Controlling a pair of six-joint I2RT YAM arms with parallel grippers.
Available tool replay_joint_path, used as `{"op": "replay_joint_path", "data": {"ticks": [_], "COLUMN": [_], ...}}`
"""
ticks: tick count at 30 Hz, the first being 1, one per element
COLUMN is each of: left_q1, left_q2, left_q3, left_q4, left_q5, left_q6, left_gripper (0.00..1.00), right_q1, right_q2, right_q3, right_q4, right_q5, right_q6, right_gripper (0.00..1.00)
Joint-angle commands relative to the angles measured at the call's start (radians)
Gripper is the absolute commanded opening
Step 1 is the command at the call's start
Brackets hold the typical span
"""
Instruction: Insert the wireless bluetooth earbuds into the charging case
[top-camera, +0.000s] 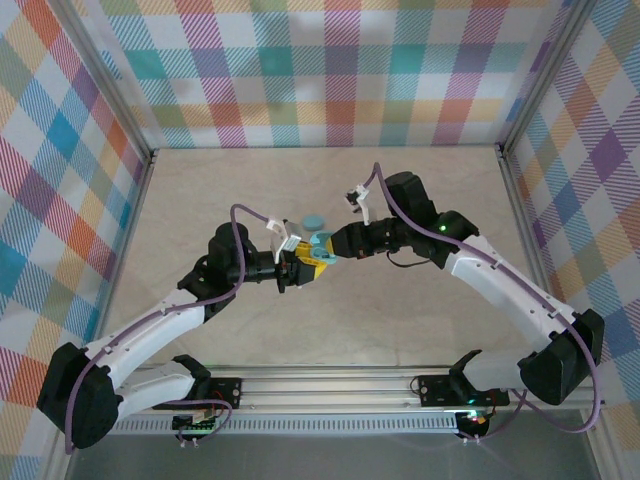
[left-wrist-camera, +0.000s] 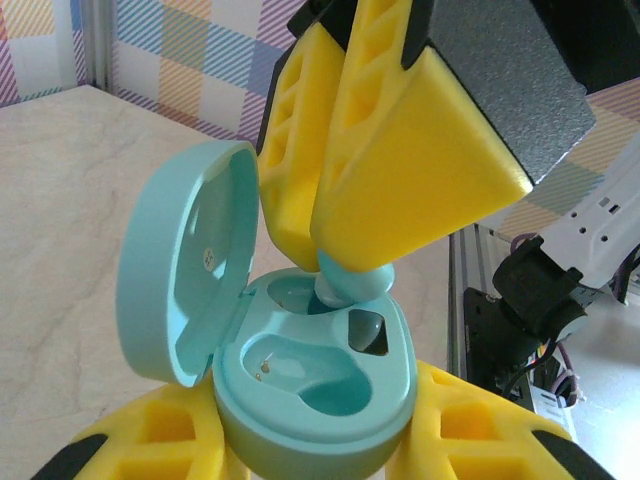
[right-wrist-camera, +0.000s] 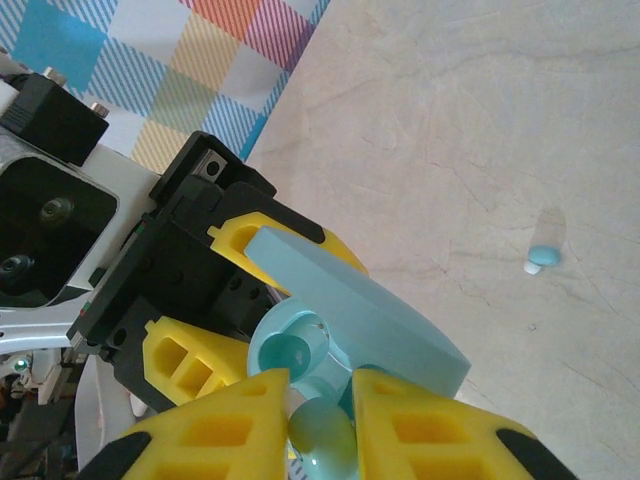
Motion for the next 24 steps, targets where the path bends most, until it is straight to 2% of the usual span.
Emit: {"op": "replay_joint_path", "data": {"ticks": [1, 9, 24], "left_q1": [-0.009, -0.009, -0.008], "left_q2": [-0.031, -0.041, -0.081], "left_q3": [-0.001, 0.0, -0.029], "left_q4": [0.03, 0.025, 0.025], "left_q5": [0.031, 0.027, -0.023], "left_q6": [-0.009, -0.01, -0.025], "left_gripper": [0.0, 0.0, 0.0], "right_q1": [0.005, 0.006, 0.005], "right_q2": [0.016, 0.016, -0.049], "right_q3": [0.013, 0.03, 0.062], "right_q4": [-0.02, -0.032, -0.032], "right_q5": [0.012, 0.012, 0.099], "right_q6": [-0.021, -0.016, 0.001], "right_gripper": [0.27, 0.35, 0.35]}}
